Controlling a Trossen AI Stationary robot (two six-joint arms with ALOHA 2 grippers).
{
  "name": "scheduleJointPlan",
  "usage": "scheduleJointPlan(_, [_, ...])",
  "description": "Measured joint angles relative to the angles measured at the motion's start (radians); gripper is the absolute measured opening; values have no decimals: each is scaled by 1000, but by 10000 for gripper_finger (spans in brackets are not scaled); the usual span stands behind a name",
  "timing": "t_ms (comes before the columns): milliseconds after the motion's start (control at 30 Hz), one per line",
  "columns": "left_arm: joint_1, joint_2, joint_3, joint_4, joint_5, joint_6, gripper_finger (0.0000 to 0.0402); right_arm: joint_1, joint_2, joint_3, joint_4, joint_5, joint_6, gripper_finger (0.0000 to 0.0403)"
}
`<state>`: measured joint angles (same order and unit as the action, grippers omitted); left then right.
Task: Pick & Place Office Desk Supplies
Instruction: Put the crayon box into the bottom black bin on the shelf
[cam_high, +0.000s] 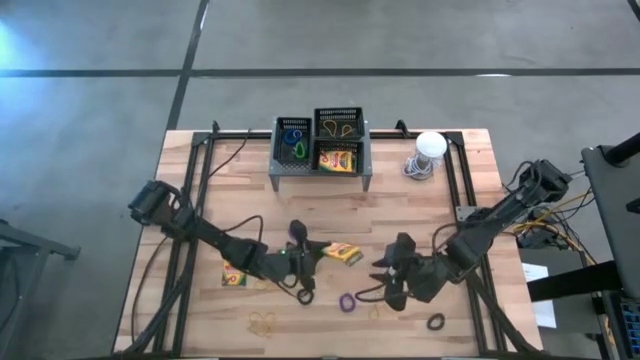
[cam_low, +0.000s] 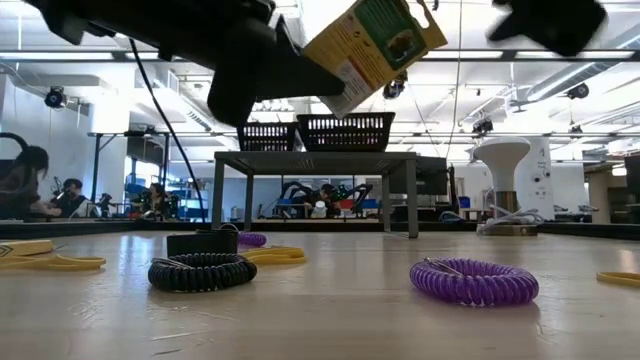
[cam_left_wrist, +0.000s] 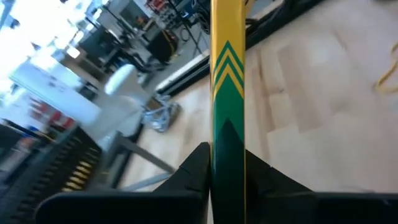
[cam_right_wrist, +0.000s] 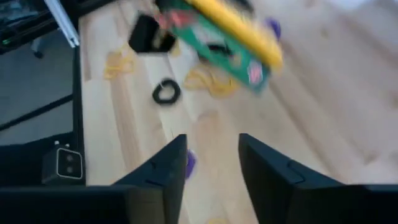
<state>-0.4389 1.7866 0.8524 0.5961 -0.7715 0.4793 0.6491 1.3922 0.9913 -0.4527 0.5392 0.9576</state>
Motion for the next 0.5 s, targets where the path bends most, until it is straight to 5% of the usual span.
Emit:
scheduleJointPlan(167, [-26, 0, 0, -3, -97, 138, 42, 1, 31, -168, 302, -8, 129, 195])
scheduleJointPlan(500, [-28, 0, 0, -3, -225, 330, 43, -57, 217, -489, 1488, 22, 104, 271])
